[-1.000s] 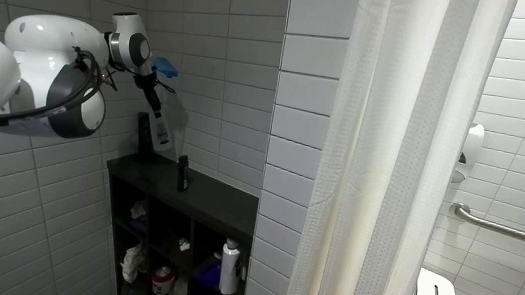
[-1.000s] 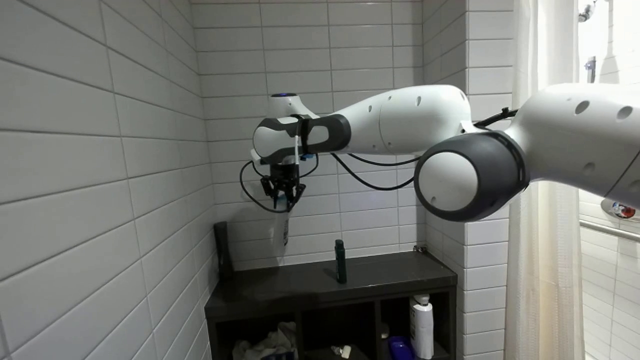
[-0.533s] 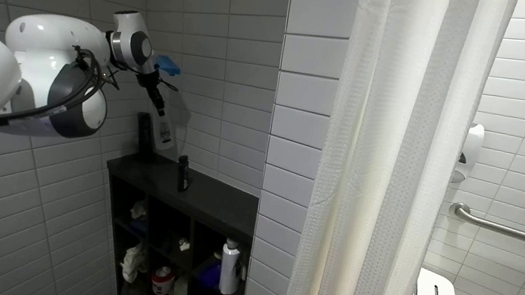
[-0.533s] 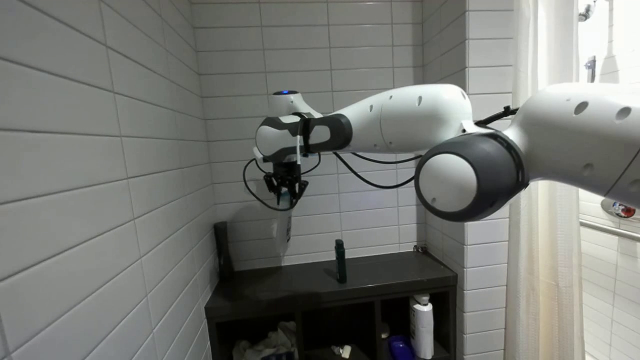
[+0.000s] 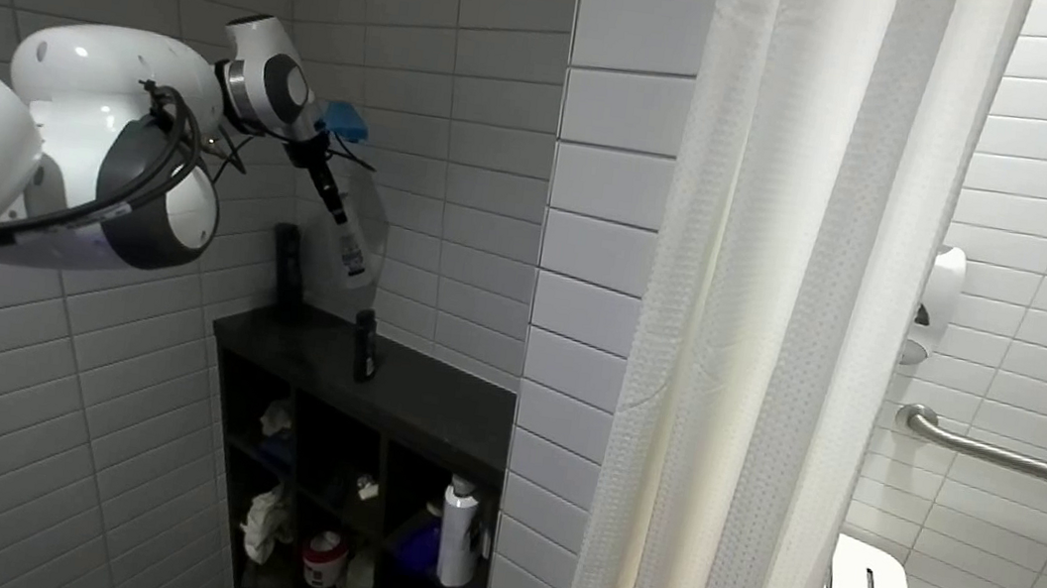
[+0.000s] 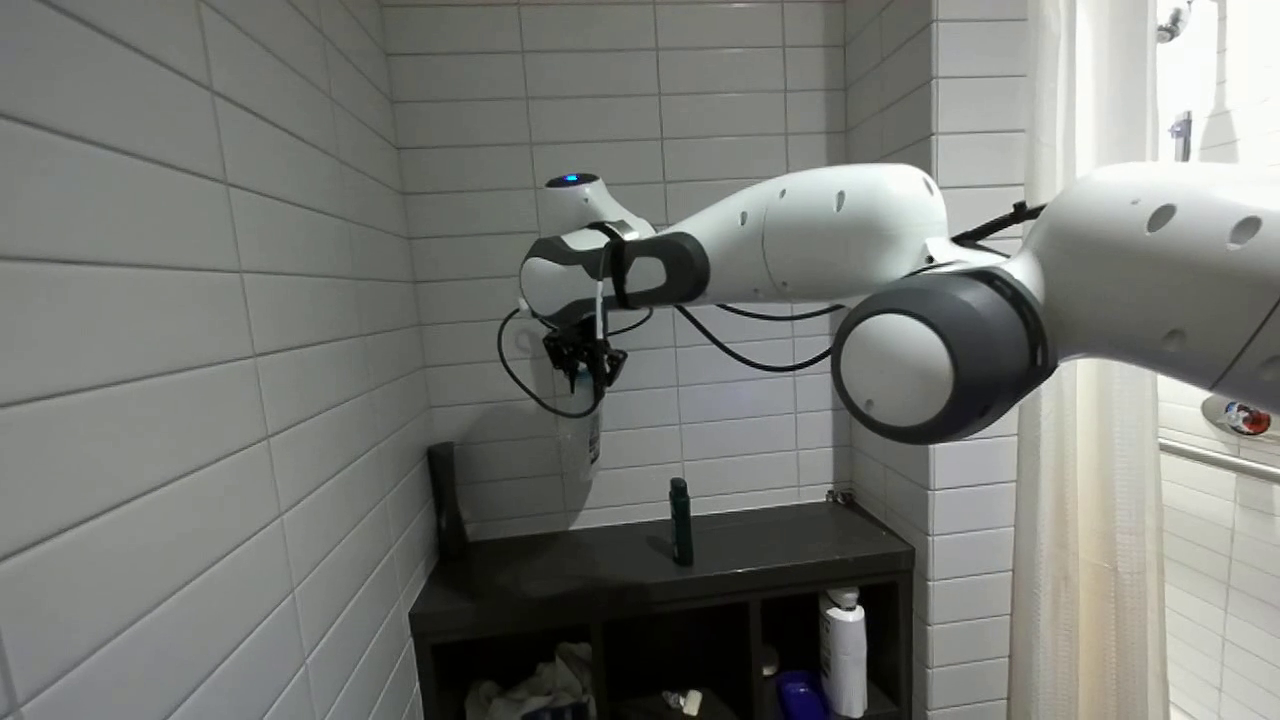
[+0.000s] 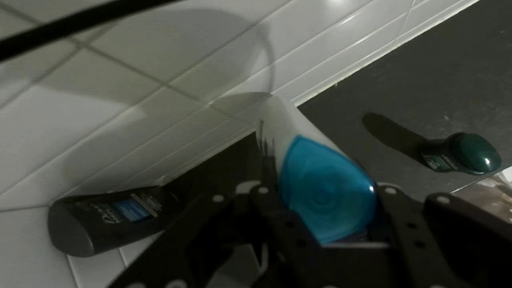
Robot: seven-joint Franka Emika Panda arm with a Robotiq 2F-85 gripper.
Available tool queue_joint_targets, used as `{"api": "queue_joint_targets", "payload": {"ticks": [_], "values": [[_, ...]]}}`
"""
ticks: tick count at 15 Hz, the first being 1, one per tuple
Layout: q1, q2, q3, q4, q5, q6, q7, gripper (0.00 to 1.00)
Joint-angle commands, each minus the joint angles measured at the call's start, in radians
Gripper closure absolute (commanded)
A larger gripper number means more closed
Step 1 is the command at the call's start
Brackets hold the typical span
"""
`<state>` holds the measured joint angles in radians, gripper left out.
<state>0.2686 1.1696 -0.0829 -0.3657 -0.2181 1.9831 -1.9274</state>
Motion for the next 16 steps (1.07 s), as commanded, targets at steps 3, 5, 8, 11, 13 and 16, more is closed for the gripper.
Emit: {"api": "queue_joint_targets", "payload": {"ticks": [3,5,8,11,13,16], "values": [[0.002,-0.026,-0.021,-0.022,-0.021,0.006,0.138,0.82],[0.002,-0.028,-0.026,-0.020,-0.023,0.005,0.188,0.82],[0.004,-0.031,-0.036,-0.018,-0.030,0.002,0.262,0.82],[0.000,-0.032,-0.041,-0.020,-0.031,-0.003,0.354,0.82],[-0.008,-0.031,-0.037,-0.021,-0.024,-0.004,0.420,0.82],[-0.024,-0.029,-0.018,-0.029,-0.006,-0.005,0.488,0.82]]}}
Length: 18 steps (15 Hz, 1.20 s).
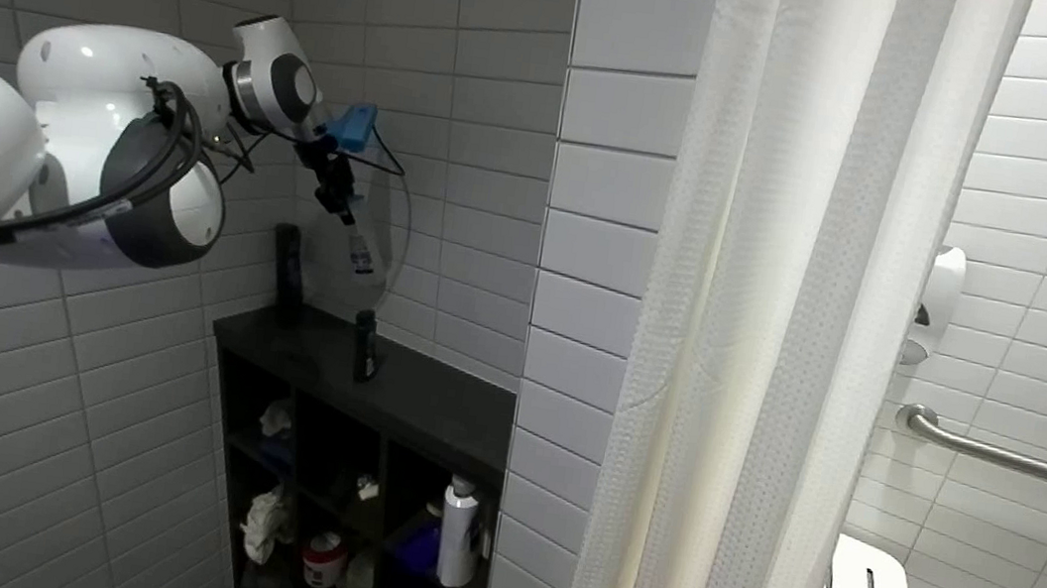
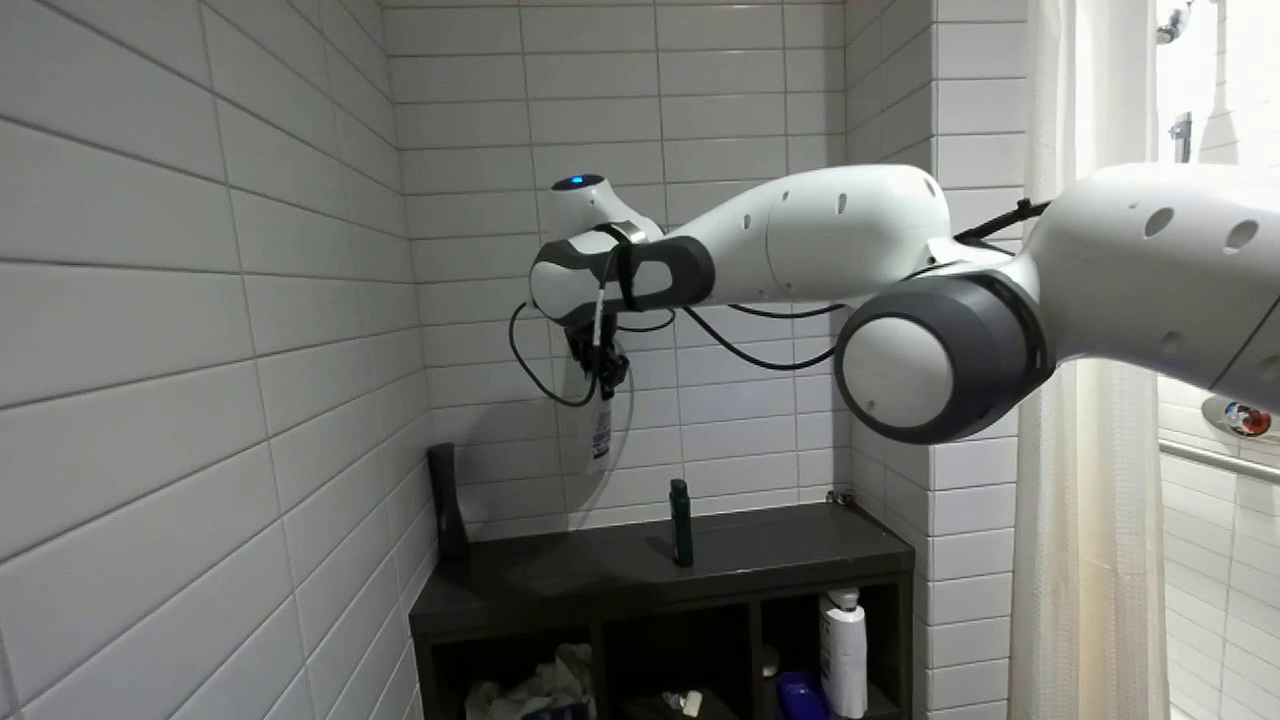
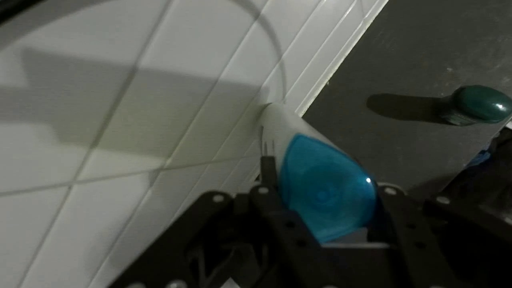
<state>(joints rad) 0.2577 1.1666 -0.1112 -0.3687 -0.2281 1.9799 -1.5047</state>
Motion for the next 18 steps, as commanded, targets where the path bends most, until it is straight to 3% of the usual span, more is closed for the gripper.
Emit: {"api": "queue_joint_targets", "payload": {"ticks": [1,10,18], "values": [[-0.018,-0.023,0.019,-0.025,0.010,-0.004,0.074,0.82],[-0.050,0.028,0.088,0.019,0.069,-0.073,0.088,0.82],[-0.075,0.044,0.109,0.027,0.118,-0.118,0.261,0.82]]}}
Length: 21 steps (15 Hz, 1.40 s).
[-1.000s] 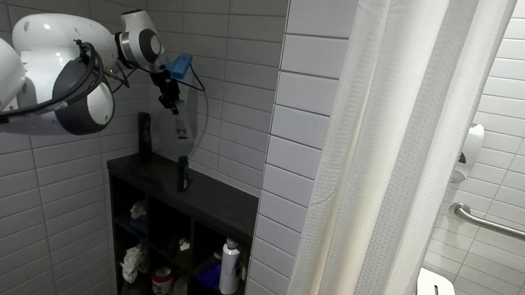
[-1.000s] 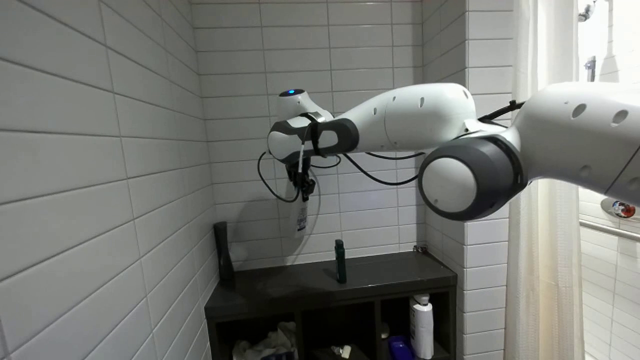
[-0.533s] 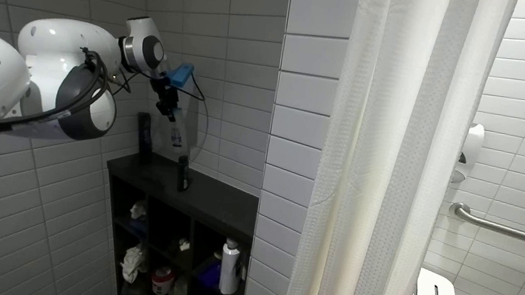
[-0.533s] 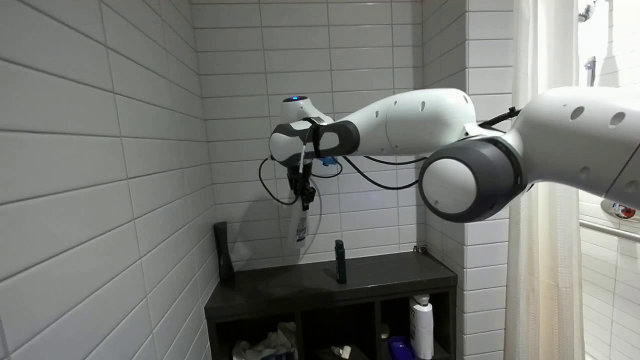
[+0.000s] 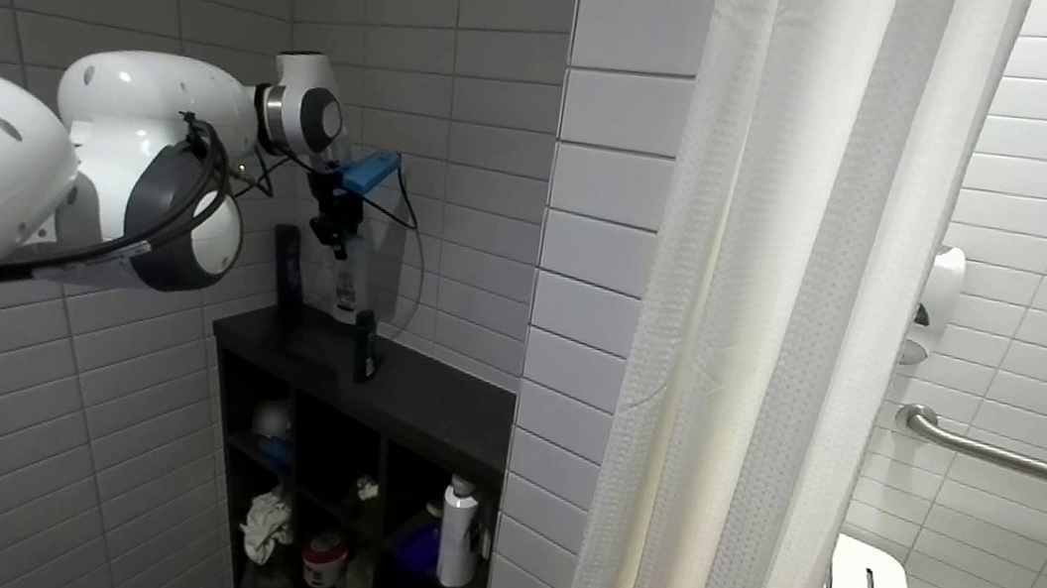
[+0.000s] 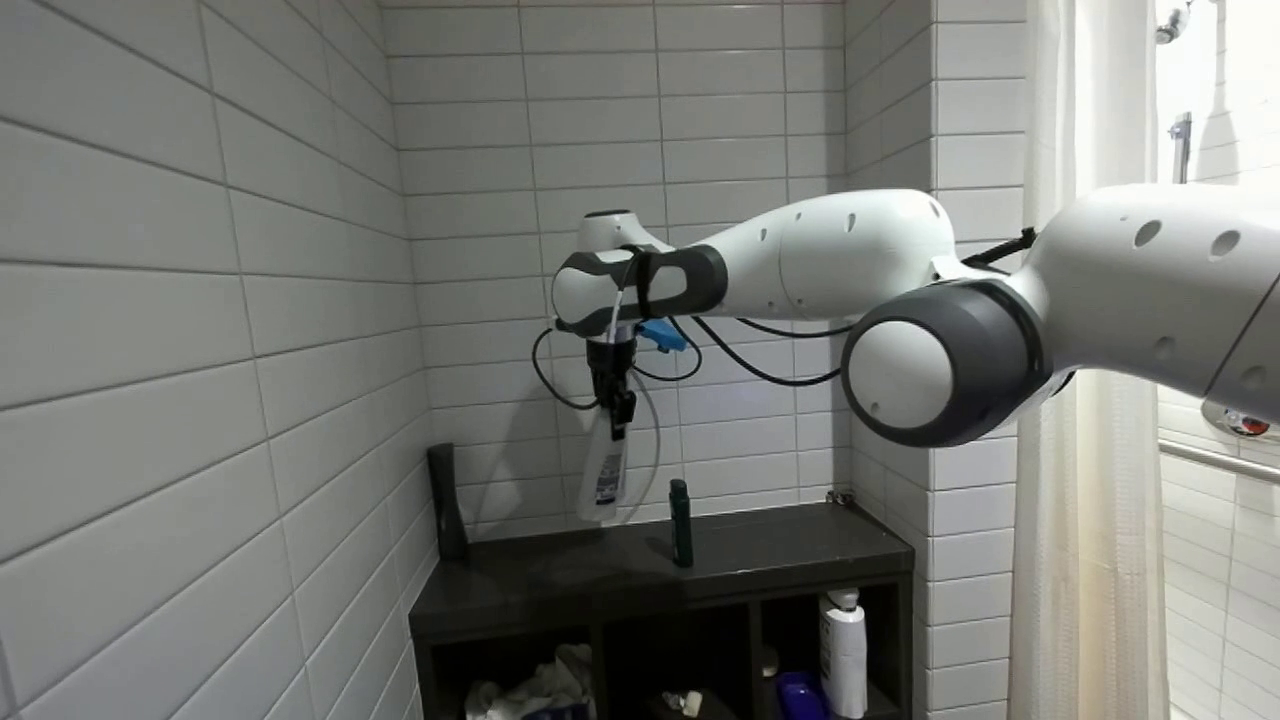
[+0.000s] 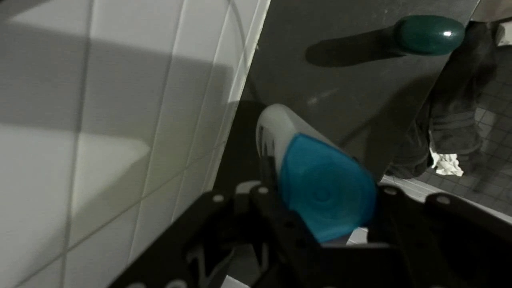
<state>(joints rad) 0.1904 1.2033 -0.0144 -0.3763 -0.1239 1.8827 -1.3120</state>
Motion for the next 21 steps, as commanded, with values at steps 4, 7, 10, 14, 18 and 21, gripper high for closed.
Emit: {"api": "queue_joint_targets", "payload": {"ticks": [4,7,10,14,18,21], "values": [[0.001,0.021,0.002,0.065,0.011,-0.025,0.166,0.82],[0.012,-0.023,-0.003,-0.006,-0.003,0.015,0.254,0.82],[0.018,-0.021,-0.003,-0.005,-0.003,0.029,0.335,0.82],[0.023,-0.023,-0.012,-0.005,-0.013,0.038,0.443,0.82],[0.035,-0.038,-0.032,-0.015,-0.045,0.040,0.507,0.82],[0.047,-0.050,-0.048,-0.017,-0.074,0.027,0.532,0.82]]}}
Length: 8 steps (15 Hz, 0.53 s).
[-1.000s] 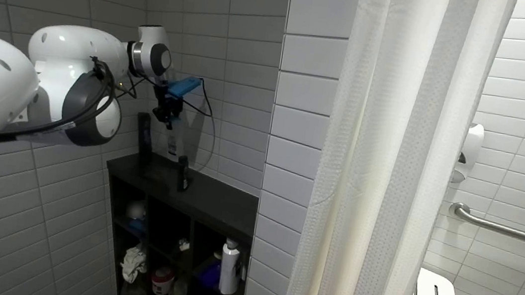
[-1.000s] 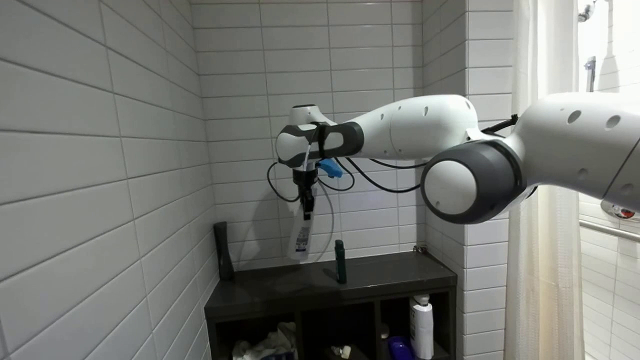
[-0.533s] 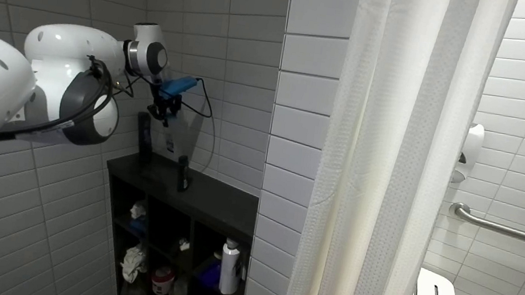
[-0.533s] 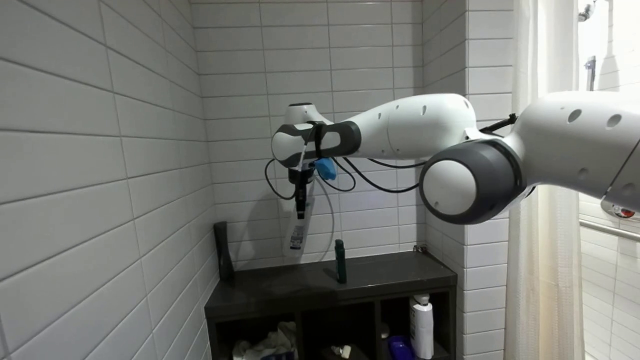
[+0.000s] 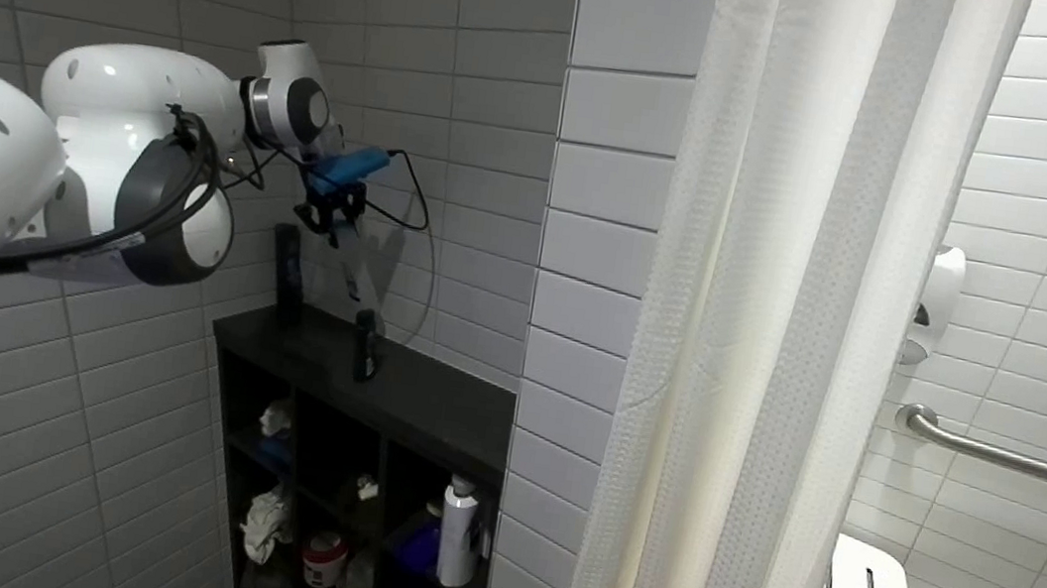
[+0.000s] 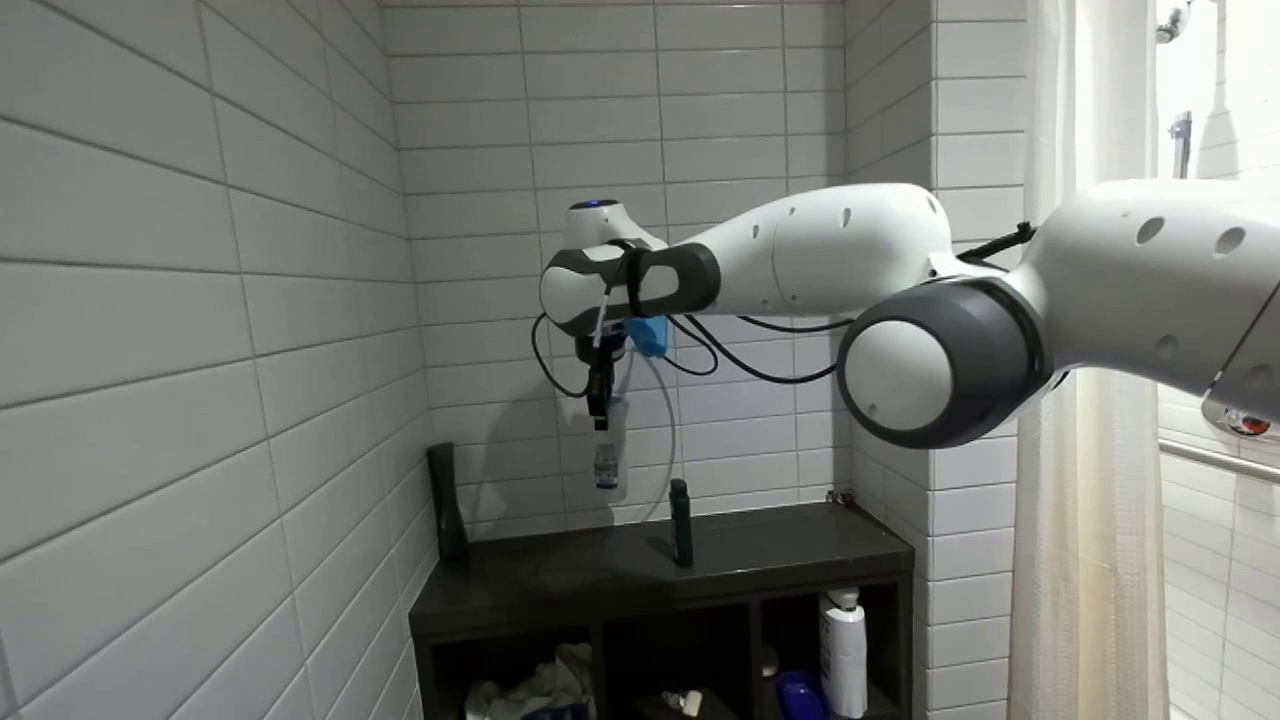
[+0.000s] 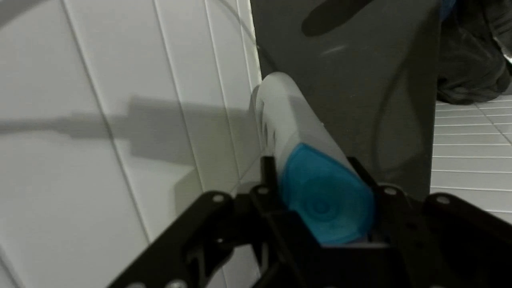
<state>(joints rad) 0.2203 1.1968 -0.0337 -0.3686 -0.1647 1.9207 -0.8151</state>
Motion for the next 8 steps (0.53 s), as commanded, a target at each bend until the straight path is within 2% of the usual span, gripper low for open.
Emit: {"api": "queue_joint_targets", "payload": {"ticks": [1,8], "values": [[0.021,-0.050,-0.033,-0.025,-0.043,-0.018,0.033,0.82],[0.059,-0.101,-0.044,-0.033,-0.087,-0.065,-0.017,0.82]]}}
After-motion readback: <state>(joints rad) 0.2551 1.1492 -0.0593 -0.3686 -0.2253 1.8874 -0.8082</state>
